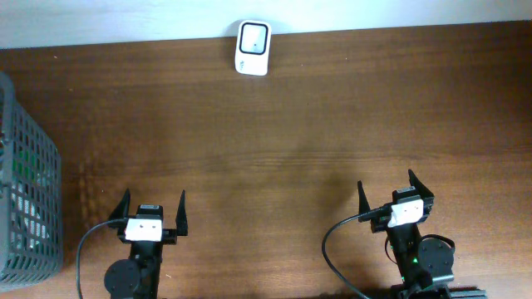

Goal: Scan the item barcode

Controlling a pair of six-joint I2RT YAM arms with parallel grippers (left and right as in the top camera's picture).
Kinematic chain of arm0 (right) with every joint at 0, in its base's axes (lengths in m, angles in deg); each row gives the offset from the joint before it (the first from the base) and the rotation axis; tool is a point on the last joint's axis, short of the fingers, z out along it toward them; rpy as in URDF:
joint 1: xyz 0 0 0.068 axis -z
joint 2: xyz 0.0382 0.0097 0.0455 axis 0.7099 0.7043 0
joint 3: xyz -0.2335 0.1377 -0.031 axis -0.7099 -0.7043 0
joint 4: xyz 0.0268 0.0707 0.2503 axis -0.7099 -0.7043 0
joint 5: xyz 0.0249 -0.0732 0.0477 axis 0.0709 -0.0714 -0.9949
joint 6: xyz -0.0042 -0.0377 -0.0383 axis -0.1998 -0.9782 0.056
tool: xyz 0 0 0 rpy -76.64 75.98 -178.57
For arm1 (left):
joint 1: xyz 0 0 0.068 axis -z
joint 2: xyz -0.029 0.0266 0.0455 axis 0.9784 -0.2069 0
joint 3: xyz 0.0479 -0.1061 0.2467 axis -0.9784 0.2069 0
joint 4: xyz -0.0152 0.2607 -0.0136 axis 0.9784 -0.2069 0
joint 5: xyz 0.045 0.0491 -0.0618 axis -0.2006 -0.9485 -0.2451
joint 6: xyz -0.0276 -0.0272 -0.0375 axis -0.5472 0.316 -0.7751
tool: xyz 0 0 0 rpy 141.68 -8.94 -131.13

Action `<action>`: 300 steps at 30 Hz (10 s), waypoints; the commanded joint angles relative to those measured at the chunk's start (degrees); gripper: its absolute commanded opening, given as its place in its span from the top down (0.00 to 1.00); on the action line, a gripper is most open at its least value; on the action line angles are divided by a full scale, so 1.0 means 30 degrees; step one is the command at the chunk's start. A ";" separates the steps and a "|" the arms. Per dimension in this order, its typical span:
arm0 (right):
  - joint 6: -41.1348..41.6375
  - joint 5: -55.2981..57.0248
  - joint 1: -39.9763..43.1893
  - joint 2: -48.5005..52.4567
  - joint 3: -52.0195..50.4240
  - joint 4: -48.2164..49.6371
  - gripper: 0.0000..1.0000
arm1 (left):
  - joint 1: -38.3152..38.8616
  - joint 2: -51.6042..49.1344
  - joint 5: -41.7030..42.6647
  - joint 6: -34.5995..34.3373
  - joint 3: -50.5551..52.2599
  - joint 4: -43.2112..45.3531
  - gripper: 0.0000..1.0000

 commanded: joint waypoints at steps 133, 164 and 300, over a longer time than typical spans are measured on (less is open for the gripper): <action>0.0073 0.0306 0.0087 -0.0138 -0.0102 -0.0087 0.02 | 1.0061 -3.4345 -0.3912 -1.5956 -2.7161 -1.8761 1.00; 0.0073 0.0306 0.0087 -0.0138 -0.0102 -0.0087 0.02 | -0.7541 -3.2312 -0.6863 -1.1264 -4.2009 -2.3882 0.30; 0.0073 0.0306 0.0087 -0.0138 -0.0102 -0.0087 0.02 | -1.5540 -3.5277 -0.7286 0.0248 -2.5922 -0.8983 0.12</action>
